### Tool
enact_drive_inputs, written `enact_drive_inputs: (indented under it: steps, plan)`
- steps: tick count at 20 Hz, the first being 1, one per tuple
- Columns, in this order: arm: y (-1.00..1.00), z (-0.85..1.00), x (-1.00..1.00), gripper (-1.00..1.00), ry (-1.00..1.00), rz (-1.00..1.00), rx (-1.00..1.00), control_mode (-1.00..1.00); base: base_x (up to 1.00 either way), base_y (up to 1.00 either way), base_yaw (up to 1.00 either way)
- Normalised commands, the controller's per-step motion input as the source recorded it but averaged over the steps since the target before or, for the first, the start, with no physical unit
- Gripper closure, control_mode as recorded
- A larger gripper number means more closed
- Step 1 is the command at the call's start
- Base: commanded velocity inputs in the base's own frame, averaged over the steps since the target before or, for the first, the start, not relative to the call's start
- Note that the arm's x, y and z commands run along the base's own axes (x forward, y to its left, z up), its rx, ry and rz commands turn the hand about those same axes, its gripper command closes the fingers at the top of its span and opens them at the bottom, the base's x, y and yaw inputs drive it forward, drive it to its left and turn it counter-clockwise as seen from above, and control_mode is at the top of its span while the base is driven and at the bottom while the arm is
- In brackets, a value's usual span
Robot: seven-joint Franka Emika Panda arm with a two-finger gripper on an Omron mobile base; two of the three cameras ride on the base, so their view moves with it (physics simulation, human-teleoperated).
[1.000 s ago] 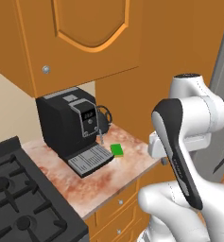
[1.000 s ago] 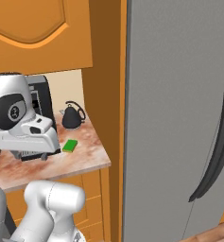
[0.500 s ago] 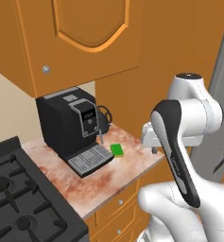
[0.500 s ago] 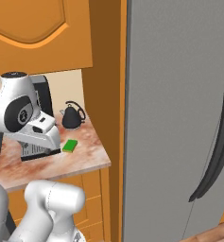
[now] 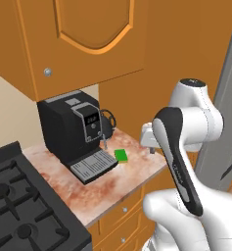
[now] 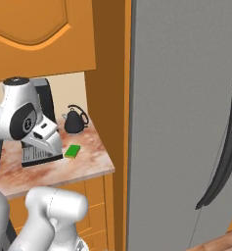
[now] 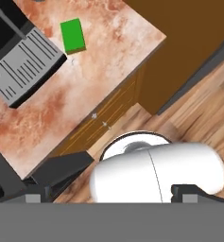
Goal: Place the sponge inside the microwave to prepare for sanitizing.
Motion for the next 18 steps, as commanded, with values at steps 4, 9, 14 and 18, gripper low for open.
enact_drive_inputs:
  steps: [4, 9, 14, 18]
  plan:
    - [0.01, -0.37, 0.27, -1.0, 0.0, -0.01, 0.0, -1.0, 0.0, 0.0, 0.0]
    - [0.0, -0.19, 0.38, -1.0, 0.01, 0.0, 0.0, -1.0, 0.0, 0.0, 0.0]
    - [0.0, -0.07, 0.38, -1.0, 0.01, 0.0, 0.0, -1.0, 0.0, 0.0, 0.0]
    - [0.0, -0.08, 0.27, -1.0, 0.04, 0.0, 0.0, -1.0, 0.0, 0.0, 0.0]
